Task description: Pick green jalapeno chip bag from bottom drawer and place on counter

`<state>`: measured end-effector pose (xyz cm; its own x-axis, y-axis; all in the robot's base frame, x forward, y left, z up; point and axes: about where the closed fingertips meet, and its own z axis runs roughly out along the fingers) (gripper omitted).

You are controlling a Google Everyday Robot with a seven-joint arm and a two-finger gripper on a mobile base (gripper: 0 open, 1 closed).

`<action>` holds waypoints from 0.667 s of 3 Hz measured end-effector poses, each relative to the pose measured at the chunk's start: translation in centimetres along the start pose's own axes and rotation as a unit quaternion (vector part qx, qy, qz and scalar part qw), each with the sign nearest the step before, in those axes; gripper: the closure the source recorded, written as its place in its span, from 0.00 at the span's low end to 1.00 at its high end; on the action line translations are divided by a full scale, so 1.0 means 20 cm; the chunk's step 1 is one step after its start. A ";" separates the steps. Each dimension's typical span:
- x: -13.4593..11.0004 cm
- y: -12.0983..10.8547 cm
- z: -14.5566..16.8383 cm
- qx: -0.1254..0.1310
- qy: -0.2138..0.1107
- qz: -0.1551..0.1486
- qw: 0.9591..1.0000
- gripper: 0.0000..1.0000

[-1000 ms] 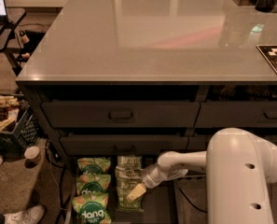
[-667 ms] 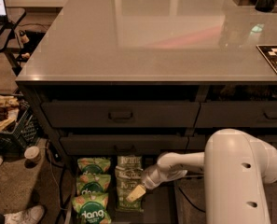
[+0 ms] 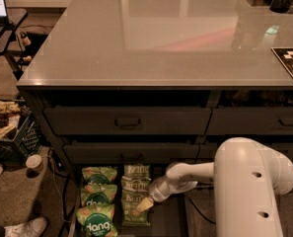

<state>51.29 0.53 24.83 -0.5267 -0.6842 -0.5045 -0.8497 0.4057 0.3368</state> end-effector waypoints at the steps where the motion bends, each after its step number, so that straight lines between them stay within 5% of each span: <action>1: 0.00 0.00 0.00 0.000 0.000 0.000 1.000 0.54; 2: 0.00 0.00 0.00 0.000 0.000 0.000 1.000 0.79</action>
Offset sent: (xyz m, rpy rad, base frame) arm 0.0000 0.0000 0.0000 0.0000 0.0000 0.0000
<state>51.29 0.53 24.83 -0.5266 -0.6842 -0.5044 -0.8497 0.4056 0.3369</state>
